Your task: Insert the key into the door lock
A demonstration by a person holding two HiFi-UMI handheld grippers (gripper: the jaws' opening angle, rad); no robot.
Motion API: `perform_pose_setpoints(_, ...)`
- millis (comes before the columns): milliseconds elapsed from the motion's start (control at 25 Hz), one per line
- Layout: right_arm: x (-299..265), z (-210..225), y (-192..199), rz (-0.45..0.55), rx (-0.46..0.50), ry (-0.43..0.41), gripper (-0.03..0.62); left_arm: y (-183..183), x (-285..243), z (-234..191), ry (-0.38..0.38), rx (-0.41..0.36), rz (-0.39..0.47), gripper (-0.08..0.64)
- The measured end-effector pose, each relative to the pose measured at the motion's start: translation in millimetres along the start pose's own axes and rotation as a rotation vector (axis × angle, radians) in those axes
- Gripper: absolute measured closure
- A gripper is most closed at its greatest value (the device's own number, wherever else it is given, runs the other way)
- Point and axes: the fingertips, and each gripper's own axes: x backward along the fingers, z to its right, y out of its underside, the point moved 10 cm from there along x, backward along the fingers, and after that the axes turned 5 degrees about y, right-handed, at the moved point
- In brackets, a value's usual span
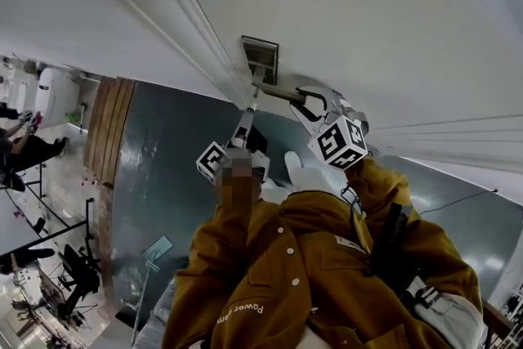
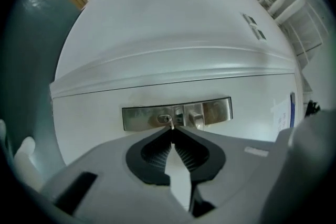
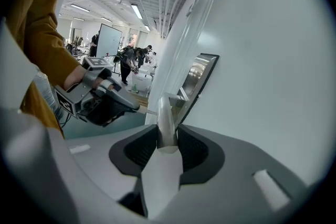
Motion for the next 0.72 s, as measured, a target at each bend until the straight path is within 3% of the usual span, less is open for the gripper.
perform_pose_setpoints(280, 2, -2, -1, 0.006, -0.01, -0.007, 0.462, -5, -24, -8, -0.002, 0.014, -0.023, 0.538)
perform_pose_setpoints(440, 2, -1, 0, 0.01, -0.015, -0.013, 0.462, -6, -23, -16, -0.043, -0.005, -0.026, 0.538)
perform_pose_setpoints(720, 2, 1, 1, 0.016, -0.022, -0.025, 0.462, -3, -26, -3, 0.014, 0.038, -0.01, 0.538)
